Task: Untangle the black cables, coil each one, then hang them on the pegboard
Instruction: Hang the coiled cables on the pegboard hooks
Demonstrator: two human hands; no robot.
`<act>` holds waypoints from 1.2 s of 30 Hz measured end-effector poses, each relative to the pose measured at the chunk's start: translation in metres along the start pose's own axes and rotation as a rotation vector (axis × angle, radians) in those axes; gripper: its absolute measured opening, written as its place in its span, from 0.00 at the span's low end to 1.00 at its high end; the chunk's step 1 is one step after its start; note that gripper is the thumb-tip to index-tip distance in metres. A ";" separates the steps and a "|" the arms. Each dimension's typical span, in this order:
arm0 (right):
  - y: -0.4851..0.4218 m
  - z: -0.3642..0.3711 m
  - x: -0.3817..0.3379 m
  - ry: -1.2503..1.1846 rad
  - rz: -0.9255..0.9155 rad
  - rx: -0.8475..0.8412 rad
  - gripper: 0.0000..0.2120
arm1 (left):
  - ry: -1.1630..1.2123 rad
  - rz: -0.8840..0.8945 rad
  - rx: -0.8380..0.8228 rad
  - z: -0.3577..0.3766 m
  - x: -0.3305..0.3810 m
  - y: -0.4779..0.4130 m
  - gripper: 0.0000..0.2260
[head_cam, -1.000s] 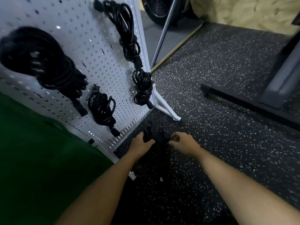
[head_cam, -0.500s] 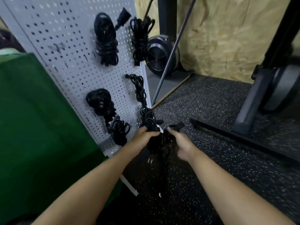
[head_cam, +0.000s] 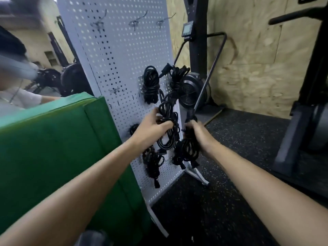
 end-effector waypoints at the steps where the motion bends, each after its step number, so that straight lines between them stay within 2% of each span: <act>1: -0.002 0.010 -0.013 0.008 -0.019 -0.042 0.26 | -0.019 0.017 0.021 -0.010 0.011 -0.001 0.10; 3: 0.007 0.029 -0.047 0.042 -0.065 -0.063 0.21 | -0.041 0.054 0.062 -0.030 0.033 -0.005 0.08; 6: 0.016 0.047 -0.083 0.145 -0.200 -0.060 0.22 | -0.120 0.114 0.079 -0.056 0.072 -0.012 0.17; 7: 0.017 0.051 -0.091 0.156 -0.248 -0.062 0.18 | -0.167 0.128 0.082 -0.065 0.084 -0.015 0.17; 9: 0.015 0.057 -0.103 0.170 -0.342 -0.030 0.14 | -0.270 0.149 0.095 -0.084 0.103 -0.024 0.13; 14: 0.017 0.074 -0.133 0.284 -0.484 0.103 0.21 | -0.497 0.054 0.089 -0.121 0.127 -0.058 0.15; 17: 0.012 0.088 -0.141 0.245 -0.498 0.139 0.20 | -0.553 0.018 0.140 -0.135 0.123 -0.074 0.21; 19: 0.010 0.096 -0.148 0.225 -0.509 0.155 0.18 | -0.599 -0.003 0.165 -0.141 0.118 -0.081 0.17; 22: 0.005 0.112 -0.160 0.226 -0.533 0.176 0.22 | -0.651 -0.008 0.165 -0.145 0.114 -0.090 0.09; 27: -0.004 0.129 -0.166 0.250 -0.554 0.212 0.26 | -0.711 0.017 0.170 -0.160 0.112 -0.100 0.10; 36: -0.004 0.140 -0.188 0.290 -0.605 0.307 0.26 | -0.719 0.083 0.212 -0.181 0.100 -0.104 0.12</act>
Point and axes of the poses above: each hand's wrist, its own y-axis away from the middle knuckle, its own z-axis out of the palm, x = y × z, the point moved 8 cm from there along -y, towards the middle knuckle, and after that the axes turned 5 degrees about y, right-handed, at the moved point
